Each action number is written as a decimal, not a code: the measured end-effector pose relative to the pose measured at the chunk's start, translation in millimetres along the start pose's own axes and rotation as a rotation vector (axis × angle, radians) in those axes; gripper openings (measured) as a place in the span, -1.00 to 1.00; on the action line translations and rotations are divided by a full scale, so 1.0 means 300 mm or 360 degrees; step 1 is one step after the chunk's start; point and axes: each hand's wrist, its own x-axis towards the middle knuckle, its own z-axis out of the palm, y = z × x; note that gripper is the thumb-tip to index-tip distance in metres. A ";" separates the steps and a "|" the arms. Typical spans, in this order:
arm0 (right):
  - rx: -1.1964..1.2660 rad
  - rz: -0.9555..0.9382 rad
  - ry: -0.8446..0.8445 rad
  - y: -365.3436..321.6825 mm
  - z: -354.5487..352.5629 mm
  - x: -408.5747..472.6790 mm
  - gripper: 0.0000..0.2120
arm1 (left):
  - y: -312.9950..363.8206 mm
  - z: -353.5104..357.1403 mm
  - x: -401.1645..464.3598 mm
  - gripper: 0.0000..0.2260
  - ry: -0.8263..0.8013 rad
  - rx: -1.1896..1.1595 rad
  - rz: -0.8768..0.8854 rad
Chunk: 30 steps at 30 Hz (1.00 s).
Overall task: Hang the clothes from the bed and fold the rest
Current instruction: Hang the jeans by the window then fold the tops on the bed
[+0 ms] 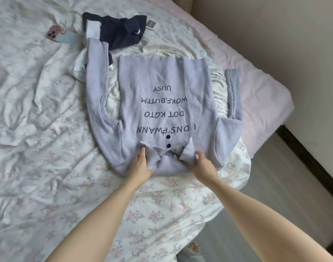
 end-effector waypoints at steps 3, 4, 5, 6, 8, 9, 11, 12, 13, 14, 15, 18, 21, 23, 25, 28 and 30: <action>0.0047 -0.0054 0.0083 0.030 -0.023 -0.026 -0.77 | -0.029 -0.020 -0.023 -0.60 0.0030 -0.0077 0.0141; 0.0042 -0.0087 0.0053 0.046 -0.034 -0.039 -0.81 | -0.047 -0.030 -0.033 -0.66 -0.0053 -0.0082 0.0183; -0.0002 -0.0127 -0.0001 0.064 -0.045 -0.050 -0.78 | -0.067 -0.045 -0.043 -0.66 -0.0175 -0.0067 0.0222; -0.0091 -0.0162 -0.0081 0.081 -0.062 -0.066 -0.74 | -0.081 -0.067 -0.058 -0.62 -0.0330 -0.0004 0.0253; -0.0345 -0.0210 -0.0245 0.110 -0.087 -0.097 -0.63 | -0.113 -0.103 -0.075 -0.61 -0.0576 0.0245 0.0302; -0.0432 -0.0200 -0.0270 0.119 -0.093 -0.109 -0.58 | -0.122 -0.115 -0.077 -0.64 -0.0613 0.0356 0.0302; -0.0442 -0.0201 -0.0132 0.115 -0.097 -0.125 -0.56 | -0.118 -0.126 -0.078 -0.72 -0.0510 0.0415 0.0282; -0.0411 -0.0260 -0.0027 0.100 -0.093 -0.129 -0.58 | -0.108 -0.124 -0.076 -0.76 -0.0416 0.0418 0.0311; -0.0381 -0.0352 0.0033 0.080 -0.087 -0.133 -0.59 | -0.096 -0.113 -0.075 -0.76 -0.0337 0.0446 0.0380; -0.0381 -0.0461 0.0024 0.061 -0.078 -0.136 -0.57 | -0.084 -0.096 -0.075 -0.69 -0.0301 0.0511 0.0472; -0.0434 -0.0578 -0.0052 0.048 -0.064 -0.140 -0.53 | -0.074 -0.069 -0.078 -0.58 -0.0327 0.0601 0.0567; -0.0722 -0.0728 -0.0581 0.030 -0.005 -0.154 -0.42 | -0.047 0.005 -0.095 -0.50 -0.0712 0.0946 0.0642; -0.0595 -0.0391 -0.1026 0.026 0.013 -0.168 -0.55 | -0.006 0.002 -0.088 -0.70 -0.0935 0.0849 0.0489; -0.0346 -0.0266 -0.0907 0.019 -0.016 -0.167 -0.64 | 0.045 -0.042 -0.066 -0.73 -0.0910 0.0675 0.0381; -0.0157 -0.0193 -0.0634 0.023 -0.070 -0.149 -0.67 | 0.101 -0.092 -0.032 -0.72 -0.0809 0.0663 0.0377; 0.0055 -0.0092 -0.0301 0.042 -0.176 -0.105 -0.66 | 0.189 -0.137 0.022 -0.72 -0.0602 0.0653 0.0379; 0.0214 -0.0014 -0.0120 0.060 -0.240 -0.067 -0.67 | 0.247 -0.145 0.053 -0.71 -0.0503 0.0616 0.0390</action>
